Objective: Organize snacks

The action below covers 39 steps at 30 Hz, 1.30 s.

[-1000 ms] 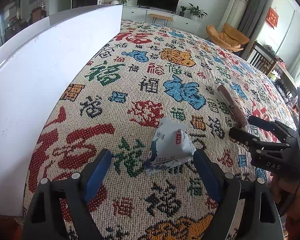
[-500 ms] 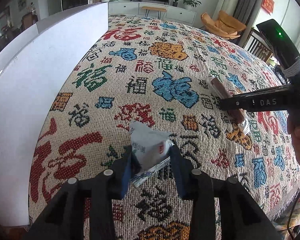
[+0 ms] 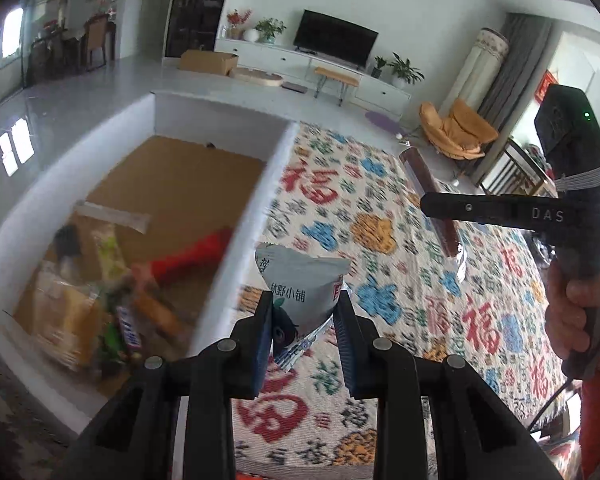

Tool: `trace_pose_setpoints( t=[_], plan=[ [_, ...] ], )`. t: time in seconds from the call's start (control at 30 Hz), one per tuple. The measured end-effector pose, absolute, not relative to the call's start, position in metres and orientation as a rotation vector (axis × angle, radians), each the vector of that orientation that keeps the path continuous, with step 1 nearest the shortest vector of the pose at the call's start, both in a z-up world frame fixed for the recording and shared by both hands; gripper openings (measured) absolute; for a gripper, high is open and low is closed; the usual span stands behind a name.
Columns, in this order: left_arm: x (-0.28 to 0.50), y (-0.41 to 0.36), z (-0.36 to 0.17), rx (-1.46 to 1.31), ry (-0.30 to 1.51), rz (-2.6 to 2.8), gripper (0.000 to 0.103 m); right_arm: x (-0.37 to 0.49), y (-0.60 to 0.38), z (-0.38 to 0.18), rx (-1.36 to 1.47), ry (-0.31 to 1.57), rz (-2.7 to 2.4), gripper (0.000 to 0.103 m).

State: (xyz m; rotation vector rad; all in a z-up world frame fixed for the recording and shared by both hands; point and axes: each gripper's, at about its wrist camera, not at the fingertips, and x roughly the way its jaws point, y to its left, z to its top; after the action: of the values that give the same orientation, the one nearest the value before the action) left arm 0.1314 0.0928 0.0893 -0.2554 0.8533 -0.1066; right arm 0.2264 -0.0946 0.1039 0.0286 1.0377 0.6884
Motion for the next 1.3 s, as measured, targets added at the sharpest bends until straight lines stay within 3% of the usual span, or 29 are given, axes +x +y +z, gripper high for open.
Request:
trace_pose_setpoints(
  t=[0.13, 0.27, 0.37, 0.4, 0.43, 0.47, 0.57, 0.63, 0.67, 0.8, 1.03, 1.3],
  plan=[
    [0.143, 0.155, 0.098, -0.233, 0.856, 0.049, 0.029, 0.234, -0.006, 0.138, -0.02, 0.969, 0.807, 0.019],
    [0.149, 0.193, 0.082, -0.193, 0.881, 0.187, 0.034, 0.235, 0.065, 0.126, -0.06, 0.999, 0.856, 0.02],
    [0.148, 0.206, 0.075, -0.183, 0.881, 0.232, 0.065, 0.233, 0.097, 0.108, -0.11, 1.039, 0.864, 0.024],
    [0.147, 0.209, 0.075, -0.178, 0.869, 0.25, 0.077, 0.233, 0.104, 0.103, -0.119, 1.045, 0.866, 0.032],
    [0.145, 0.211, 0.075, -0.174, 0.856, 0.264, 0.082, 0.234, 0.107, 0.099, -0.124, 1.048, 0.865, 0.037],
    [0.145, 0.213, 0.074, -0.171, 0.848, 0.271, 0.082, 0.234, 0.11, 0.097, -0.127, 1.046, 0.86, 0.041],
    [0.144, 0.214, 0.074, -0.156, 0.852, 0.292, 0.084, 0.232, 0.11, 0.101, -0.126, 1.017, 0.856, 0.041],
    [0.14, 0.211, 0.075, -0.109, 0.843, 0.336, 0.091, 0.226, 0.106, 0.108, -0.145, 0.967, 0.85, 0.054],
    [0.139, 0.206, 0.076, -0.072, 0.835, 0.367, 0.092, 0.225, 0.107, 0.112, -0.157, 0.934, 0.846, 0.068],
    [0.133, 0.193, 0.079, -0.007, 0.793, 0.454, 0.097, 0.217, 0.104, 0.122, -0.209, 0.886, 0.841, 0.079],
    [0.123, 0.195, 0.088, -0.043, 0.755, 0.537, 0.101, 0.215, 0.098, 0.126, -0.279, 0.912, 0.768, 0.081],
    [0.122, 0.209, 0.089, -0.156, 0.853, 0.538, 0.101, 0.21, 0.098, 0.13, -0.274, 0.964, 0.769, 0.081]
  ],
)
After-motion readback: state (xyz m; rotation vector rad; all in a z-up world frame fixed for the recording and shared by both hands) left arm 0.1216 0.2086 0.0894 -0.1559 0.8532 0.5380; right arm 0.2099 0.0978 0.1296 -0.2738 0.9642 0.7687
